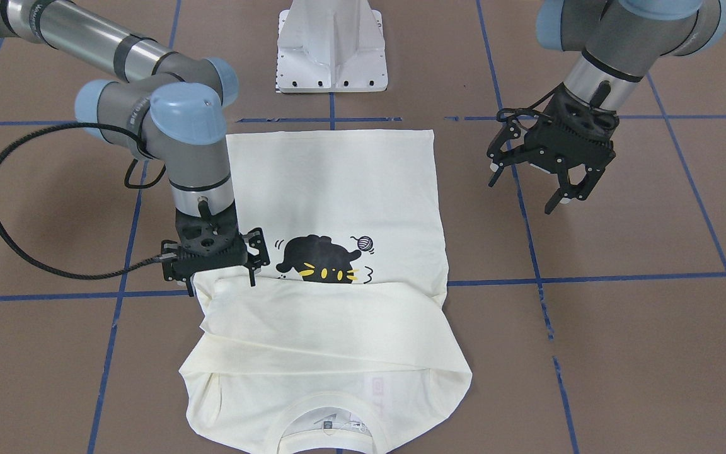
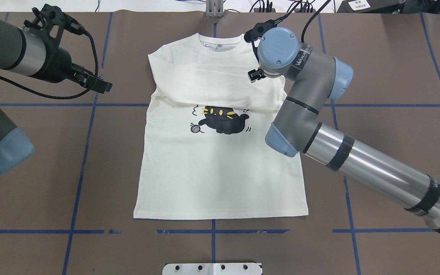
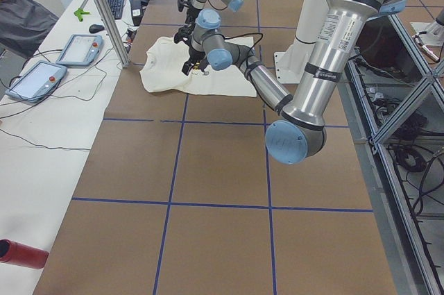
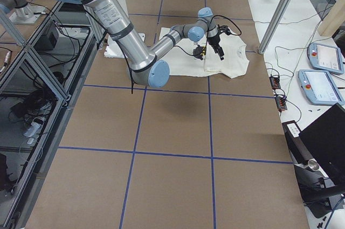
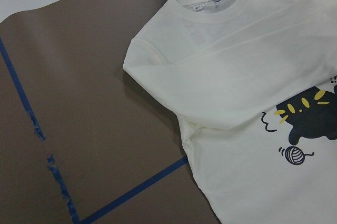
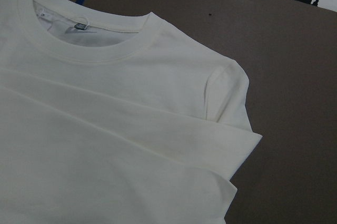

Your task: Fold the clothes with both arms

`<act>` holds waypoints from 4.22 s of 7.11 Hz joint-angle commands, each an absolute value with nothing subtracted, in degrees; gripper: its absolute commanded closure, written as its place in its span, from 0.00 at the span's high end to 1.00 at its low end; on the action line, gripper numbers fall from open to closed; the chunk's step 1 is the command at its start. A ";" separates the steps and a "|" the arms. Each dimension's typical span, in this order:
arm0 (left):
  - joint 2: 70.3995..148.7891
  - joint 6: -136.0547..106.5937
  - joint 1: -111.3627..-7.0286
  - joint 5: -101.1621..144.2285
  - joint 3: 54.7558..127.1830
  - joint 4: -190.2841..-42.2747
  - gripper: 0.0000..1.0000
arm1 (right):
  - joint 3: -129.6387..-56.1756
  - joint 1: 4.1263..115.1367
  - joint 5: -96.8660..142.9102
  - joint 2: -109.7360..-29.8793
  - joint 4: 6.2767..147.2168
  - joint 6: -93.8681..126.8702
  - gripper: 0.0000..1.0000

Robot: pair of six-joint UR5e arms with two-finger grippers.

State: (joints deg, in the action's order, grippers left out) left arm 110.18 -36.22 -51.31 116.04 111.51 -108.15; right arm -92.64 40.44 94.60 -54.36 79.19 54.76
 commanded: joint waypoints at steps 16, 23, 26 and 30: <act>95.27 -101.25 -9.67 80.16 113.20 -121.46 0.57 | -124.45 13.36 74.09 -89.38 65.66 115.58 0.98; 95.36 -101.25 -7.74 80.16 113.12 -121.46 0.51 | -124.37 11.43 71.63 -89.38 65.57 115.93 0.98; 95.19 -101.16 -7.56 80.33 113.20 -121.38 0.51 | -124.37 10.72 70.67 -89.38 65.57 116.02 0.98; 95.19 -101.16 -7.56 80.33 113.03 -121.29 0.51 | -124.10 10.02 69.71 -89.30 65.57 116.19 0.98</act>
